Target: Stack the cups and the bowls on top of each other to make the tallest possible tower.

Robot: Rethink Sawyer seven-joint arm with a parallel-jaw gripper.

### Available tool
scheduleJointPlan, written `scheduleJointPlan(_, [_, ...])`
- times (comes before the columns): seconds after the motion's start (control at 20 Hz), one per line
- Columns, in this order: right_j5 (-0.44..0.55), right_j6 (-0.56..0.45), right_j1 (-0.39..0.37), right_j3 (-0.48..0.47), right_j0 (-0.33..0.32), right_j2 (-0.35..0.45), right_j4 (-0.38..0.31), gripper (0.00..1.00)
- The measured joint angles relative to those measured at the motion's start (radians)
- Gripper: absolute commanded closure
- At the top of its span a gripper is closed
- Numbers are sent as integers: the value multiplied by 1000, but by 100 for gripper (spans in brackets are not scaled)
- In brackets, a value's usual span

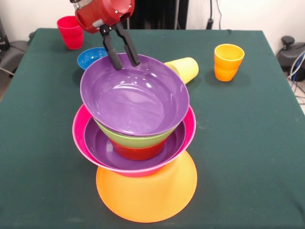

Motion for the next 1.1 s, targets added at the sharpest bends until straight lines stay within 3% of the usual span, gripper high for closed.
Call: scheduleJointPlan(1.1, [0, 0, 18, 1, -6, 0, -16, 0])
